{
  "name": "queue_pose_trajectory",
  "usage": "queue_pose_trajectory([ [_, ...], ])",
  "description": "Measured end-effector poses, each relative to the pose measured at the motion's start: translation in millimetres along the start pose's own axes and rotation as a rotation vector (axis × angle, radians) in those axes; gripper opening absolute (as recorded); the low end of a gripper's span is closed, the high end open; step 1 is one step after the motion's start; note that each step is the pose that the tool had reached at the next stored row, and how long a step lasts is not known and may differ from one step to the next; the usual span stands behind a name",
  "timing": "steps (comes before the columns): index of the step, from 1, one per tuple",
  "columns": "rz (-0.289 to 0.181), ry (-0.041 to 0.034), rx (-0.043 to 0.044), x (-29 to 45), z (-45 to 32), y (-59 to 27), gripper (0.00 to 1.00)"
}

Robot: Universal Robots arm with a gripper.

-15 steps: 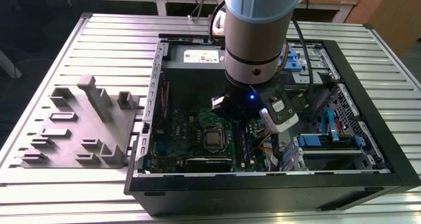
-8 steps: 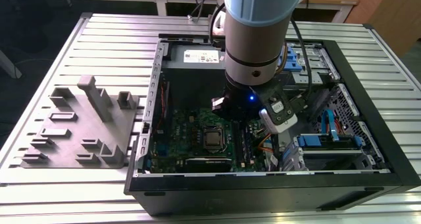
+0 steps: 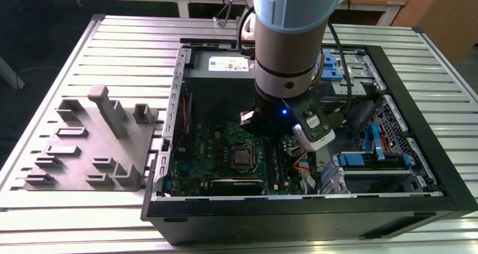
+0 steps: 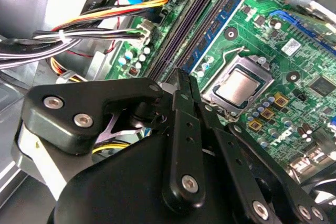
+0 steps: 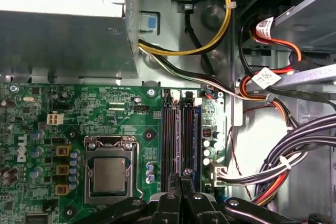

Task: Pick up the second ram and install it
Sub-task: 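Insert the second ram into the second slot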

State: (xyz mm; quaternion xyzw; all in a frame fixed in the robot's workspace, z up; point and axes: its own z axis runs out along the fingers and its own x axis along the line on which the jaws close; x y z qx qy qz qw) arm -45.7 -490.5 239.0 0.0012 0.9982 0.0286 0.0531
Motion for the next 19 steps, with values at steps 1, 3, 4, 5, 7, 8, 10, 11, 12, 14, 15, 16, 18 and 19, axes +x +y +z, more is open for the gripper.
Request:
queue_pose_trajectory([
  [1, 0.0, 0.0, -0.0001, 0.1, 0.6, 0.2, 0.08],
  [3, 0.0, 0.0001, 0.0001, 0.1, 0.8, 0.2, 0.08],
  [4, 0.0, 0.0001, 0.0002, 0.1, 0.8, 0.2, 0.08],
  [5, 0.0, 0.0, 0.0, 0.1, 0.9, 0.2, 0.08],
  [7, 0.0, -0.0002, -0.0005, 0.2, 2.3, 0.2, 0.08],
  [8, 0.0, -0.0001, -0.0003, 0.4, 3.2, 0.1, 0.08],
  [10, 0.0, 0.0, 0.0, 0.5, 4.2, 0.0, 0.08],
  [11, 0.0, 0.0, 0.0001, 0.5, 4.2, 0.0, 0.08],
  [12, 0.0, 0.0001, 0.0002, 0.5, 4.2, 0.0, 0.08],
  [14, 0.0, -0.0001, -0.0002, 0.5, 4.9, 0.3, 0.08],
  [15, 0.0, -0.0001, -0.0001, 0.5, 5.0, 0.4, 0.08],
  [16, 0.0, -0.0001, -0.0002, 0.5, 5.1, 0.5, 0.08],
  [18, 0.0, -0.0001, -0.0003, 0.6, 6.0, 0.5, 0.08],
  [19, 0.0, -0.0001, -0.0006, 0.7, 6.7, 0.5, 0.08],
])
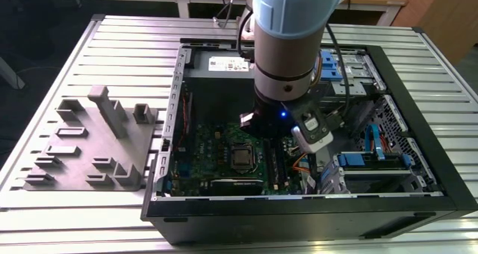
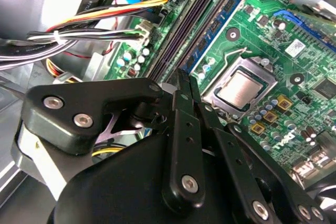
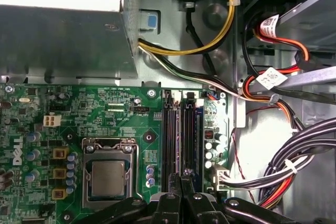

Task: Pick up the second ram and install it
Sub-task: 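Insert the second ram into the second slot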

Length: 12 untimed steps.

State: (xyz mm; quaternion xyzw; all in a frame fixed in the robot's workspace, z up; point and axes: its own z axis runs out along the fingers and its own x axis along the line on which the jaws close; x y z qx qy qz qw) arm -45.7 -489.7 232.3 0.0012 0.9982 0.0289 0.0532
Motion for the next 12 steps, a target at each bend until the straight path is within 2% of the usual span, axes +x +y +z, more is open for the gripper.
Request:
queue_pose_trajectory([
  [5, 0.0, 0.0001, -0.0001, 0.1, 0.5, 0.0, 0.08],
  [12, 0.001, -0.0001, -0.0059, 0.2, 1.9, 0.4, 0.08],
])
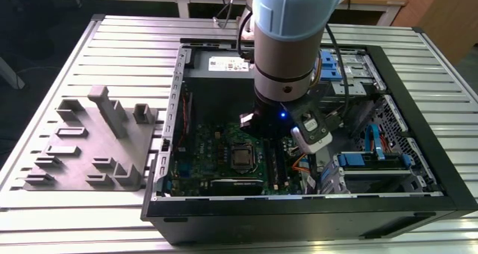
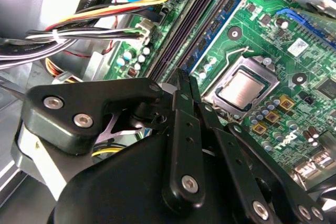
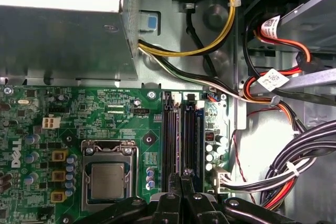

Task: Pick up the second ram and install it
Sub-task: 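Insert the second ram into the second slot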

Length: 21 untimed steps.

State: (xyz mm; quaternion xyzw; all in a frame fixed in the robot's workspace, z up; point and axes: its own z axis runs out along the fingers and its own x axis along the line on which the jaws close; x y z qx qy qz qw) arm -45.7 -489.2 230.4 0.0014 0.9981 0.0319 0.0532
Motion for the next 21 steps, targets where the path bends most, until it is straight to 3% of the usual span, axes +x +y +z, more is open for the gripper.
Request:
queue_pose_trajectory([
  [21, 0.0, 0.0001, -0.0022, 1.5, 4.5, 0.4, 0.08],
])
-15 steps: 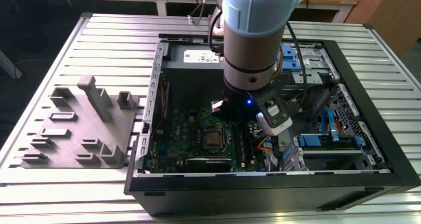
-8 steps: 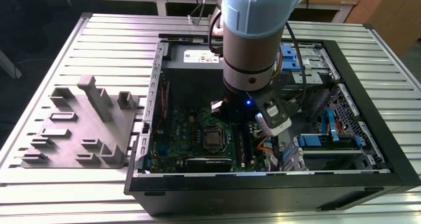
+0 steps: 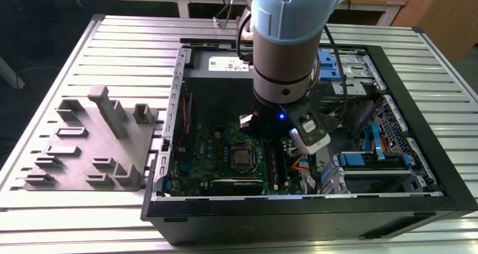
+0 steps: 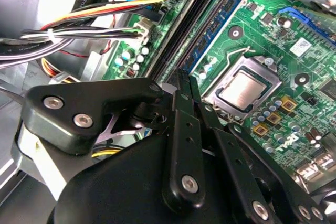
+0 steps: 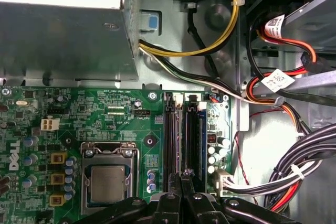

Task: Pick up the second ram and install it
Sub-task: 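Insert the second ram into the second slot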

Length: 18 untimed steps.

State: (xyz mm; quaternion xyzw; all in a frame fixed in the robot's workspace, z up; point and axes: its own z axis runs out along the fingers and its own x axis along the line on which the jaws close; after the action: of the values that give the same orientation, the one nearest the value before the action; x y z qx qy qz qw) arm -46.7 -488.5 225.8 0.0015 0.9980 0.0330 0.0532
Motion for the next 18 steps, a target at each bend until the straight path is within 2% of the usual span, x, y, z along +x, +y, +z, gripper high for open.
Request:
queue_pose_trajectory([
  [18, 0.005, -0.0004, -0.0014, 0.4, 1.6, -0.1, 0.08],
])
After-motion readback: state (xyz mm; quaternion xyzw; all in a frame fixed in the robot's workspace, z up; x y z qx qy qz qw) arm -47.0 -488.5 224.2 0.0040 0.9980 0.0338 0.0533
